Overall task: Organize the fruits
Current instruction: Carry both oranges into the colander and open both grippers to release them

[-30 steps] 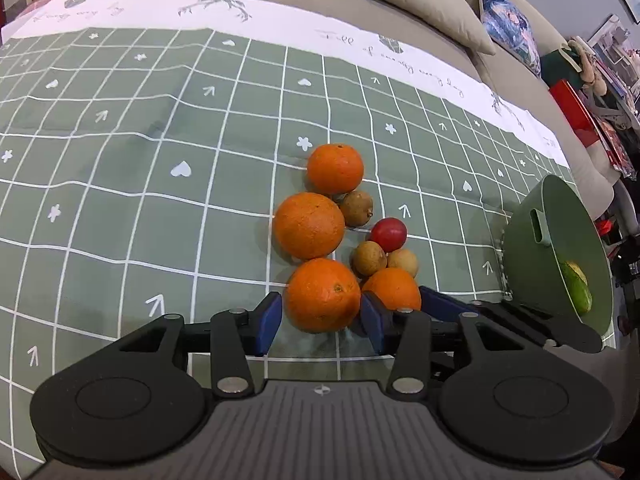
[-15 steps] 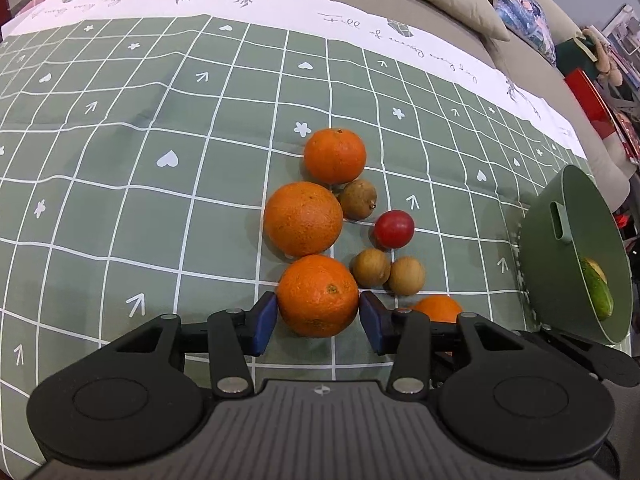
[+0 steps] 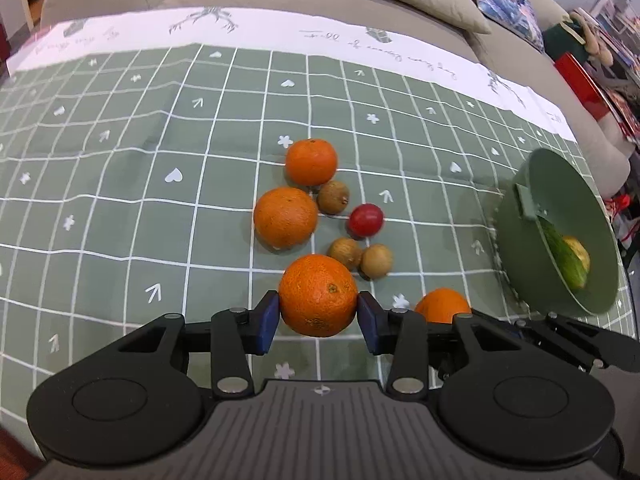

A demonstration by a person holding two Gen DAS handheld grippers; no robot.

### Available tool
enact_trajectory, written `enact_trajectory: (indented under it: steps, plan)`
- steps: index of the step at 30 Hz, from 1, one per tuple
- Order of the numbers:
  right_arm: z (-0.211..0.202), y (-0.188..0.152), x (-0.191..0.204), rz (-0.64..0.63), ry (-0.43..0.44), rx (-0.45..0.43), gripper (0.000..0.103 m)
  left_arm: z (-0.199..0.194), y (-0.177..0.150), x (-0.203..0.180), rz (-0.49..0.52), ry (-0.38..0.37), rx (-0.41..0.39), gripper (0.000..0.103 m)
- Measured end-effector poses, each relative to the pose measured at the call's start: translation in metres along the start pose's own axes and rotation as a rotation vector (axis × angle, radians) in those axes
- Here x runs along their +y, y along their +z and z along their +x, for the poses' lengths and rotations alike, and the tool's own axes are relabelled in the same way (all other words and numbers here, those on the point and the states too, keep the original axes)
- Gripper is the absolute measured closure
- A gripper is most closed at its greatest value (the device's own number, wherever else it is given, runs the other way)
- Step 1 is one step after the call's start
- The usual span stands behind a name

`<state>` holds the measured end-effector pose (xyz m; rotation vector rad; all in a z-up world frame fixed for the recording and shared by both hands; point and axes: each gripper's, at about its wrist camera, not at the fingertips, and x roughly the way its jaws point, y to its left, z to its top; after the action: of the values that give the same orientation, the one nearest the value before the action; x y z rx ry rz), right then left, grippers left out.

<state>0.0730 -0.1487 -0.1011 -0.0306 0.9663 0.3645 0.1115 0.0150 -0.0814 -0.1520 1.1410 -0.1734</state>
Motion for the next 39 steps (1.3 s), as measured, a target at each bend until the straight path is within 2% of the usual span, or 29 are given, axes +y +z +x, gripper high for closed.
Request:
enact_trajectory:
  steps: [4, 16, 22, 31, 39]
  plan:
    - [-0.020, -0.002, -0.003, 0.010, 0.000, -0.021, 0.070, -0.016, -0.006, -0.016, 0.044, 0.024, -0.008, 0.056]
    - [-0.078, -0.008, -0.024, 0.052, -0.009, -0.111, 0.070, -0.050, -0.014, -0.066, 0.131, 0.009, -0.056, 0.056]
    - [-0.104, -0.012, -0.047, 0.090, -0.034, -0.148, 0.070, -0.058, -0.012, -0.096, 0.174, -0.030, -0.069, 0.056]
    - [-0.128, -0.024, -0.104, 0.152, -0.141, -0.149, 0.070, -0.049, -0.003, -0.146, 0.274, -0.077, -0.064, 0.056]
    - [-0.125, -0.020, -0.150, 0.212, -0.207, -0.123, 0.070, -0.025, 0.020, -0.171, 0.246, -0.184, -0.024, 0.056]
